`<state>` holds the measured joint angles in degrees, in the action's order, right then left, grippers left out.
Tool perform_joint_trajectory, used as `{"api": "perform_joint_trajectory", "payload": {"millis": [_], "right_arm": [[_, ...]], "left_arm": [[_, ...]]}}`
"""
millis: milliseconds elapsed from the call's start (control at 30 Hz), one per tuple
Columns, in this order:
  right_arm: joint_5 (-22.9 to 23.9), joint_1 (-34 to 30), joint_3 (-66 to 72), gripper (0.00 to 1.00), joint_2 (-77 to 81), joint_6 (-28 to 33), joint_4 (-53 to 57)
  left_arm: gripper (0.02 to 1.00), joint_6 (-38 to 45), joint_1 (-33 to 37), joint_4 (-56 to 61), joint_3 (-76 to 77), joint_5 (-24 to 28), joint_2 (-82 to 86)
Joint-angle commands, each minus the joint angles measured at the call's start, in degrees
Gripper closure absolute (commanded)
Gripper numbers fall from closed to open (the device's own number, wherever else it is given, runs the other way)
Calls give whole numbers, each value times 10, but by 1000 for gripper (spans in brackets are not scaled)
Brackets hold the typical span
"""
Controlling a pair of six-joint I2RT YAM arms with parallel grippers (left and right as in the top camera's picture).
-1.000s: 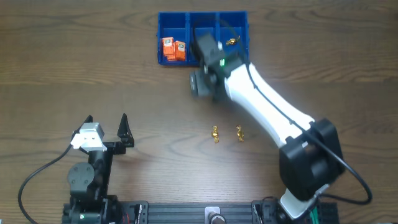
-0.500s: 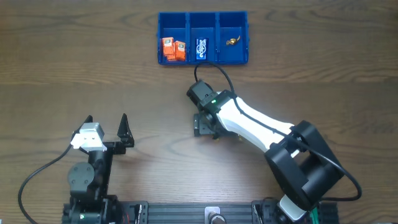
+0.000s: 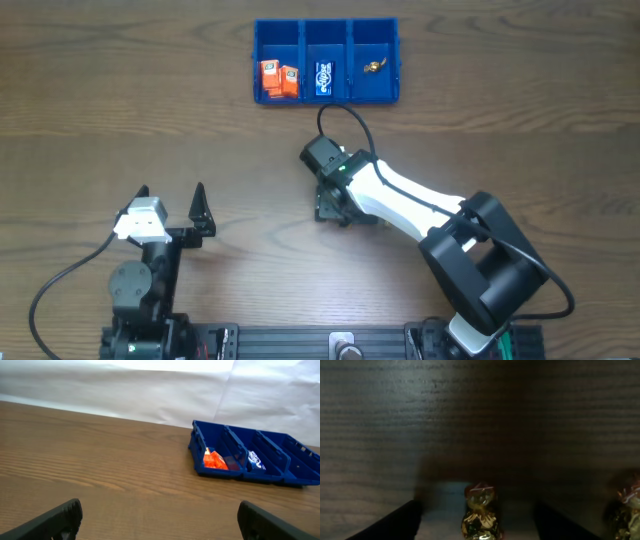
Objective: Sort Candies Into Trays
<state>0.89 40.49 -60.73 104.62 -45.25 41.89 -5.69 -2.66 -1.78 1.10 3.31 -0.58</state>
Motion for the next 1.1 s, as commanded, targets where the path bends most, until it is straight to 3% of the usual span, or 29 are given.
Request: {"api": "perform_joint_trajectory", "payload": {"millis": [33,167,267,867,967,1100], "right_arm": [[1,4,3,400,16,-12,-5],[1,4,3,601,16,-12,-4],[1,4,3,691,16,-12,-2],[2,4,2,818,15,-12,-2],[19,2,-10,822,1,-8,11],[56,-29,-86,820,-50,48,78]], "left_arm": [[20,8,3,-25,-8,4,4],[20,8,3,-25,-8,4,4],[20,8,3,-25,-8,4,4],[20,8,3,-25,-8,4,4],[20,8,3,-25,-8,4,4],[20,8,3,-25,-8,4,4]]}}
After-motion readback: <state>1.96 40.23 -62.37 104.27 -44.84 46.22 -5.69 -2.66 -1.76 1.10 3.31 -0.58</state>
